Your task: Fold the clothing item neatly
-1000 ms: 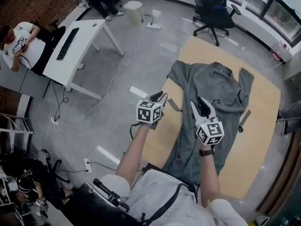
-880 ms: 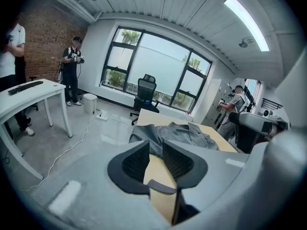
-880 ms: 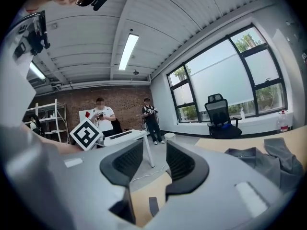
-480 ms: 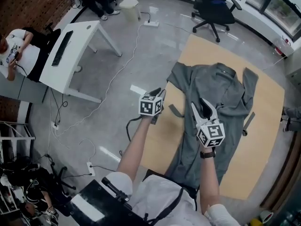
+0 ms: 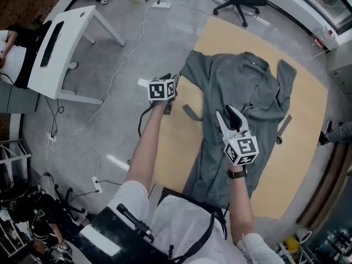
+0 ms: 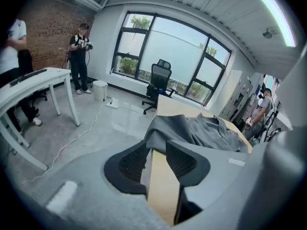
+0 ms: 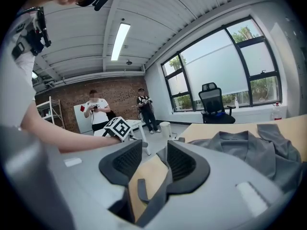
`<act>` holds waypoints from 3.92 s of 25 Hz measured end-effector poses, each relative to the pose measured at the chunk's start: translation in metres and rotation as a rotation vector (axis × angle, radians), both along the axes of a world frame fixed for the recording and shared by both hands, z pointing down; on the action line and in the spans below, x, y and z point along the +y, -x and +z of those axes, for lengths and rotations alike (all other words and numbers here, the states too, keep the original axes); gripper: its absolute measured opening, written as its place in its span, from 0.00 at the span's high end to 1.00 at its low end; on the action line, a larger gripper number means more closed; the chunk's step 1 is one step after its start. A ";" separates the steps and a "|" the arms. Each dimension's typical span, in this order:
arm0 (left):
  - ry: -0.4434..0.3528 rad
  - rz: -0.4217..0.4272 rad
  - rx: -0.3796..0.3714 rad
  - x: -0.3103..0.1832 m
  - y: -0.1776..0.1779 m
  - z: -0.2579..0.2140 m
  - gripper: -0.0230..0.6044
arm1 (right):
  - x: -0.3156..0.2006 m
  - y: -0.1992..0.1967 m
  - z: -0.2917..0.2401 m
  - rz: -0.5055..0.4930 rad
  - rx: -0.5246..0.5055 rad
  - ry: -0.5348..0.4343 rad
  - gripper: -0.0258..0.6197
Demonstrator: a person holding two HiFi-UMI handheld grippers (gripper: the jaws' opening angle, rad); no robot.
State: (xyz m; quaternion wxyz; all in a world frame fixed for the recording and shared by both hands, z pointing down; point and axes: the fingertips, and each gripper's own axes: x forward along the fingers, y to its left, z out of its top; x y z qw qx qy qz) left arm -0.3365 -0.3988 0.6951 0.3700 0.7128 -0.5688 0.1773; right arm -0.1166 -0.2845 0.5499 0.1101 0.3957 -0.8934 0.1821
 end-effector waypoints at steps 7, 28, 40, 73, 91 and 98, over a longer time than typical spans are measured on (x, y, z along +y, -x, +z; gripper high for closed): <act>0.148 -0.023 0.229 -0.027 -0.009 0.048 0.66 | 0.002 -0.016 0.014 0.000 0.034 0.022 0.70; 0.258 -0.165 0.519 -0.040 -0.019 0.076 0.92 | -0.005 -0.048 0.026 0.067 0.029 0.040 0.71; -0.144 0.077 0.145 -0.029 -0.085 -0.069 0.93 | -0.001 -0.099 -0.018 0.188 -0.033 -0.031 0.71; -0.075 0.351 -0.116 0.113 -0.206 -0.045 0.77 | -0.103 -0.022 0.071 -0.256 0.322 0.045 0.70; -0.050 0.266 -0.065 0.138 -0.143 -0.045 0.77 | -0.139 0.039 0.192 -0.325 0.767 0.129 0.91; -0.080 0.281 -0.045 0.134 -0.158 -0.061 0.77 | -0.130 -0.007 0.066 -0.074 0.307 0.040 0.91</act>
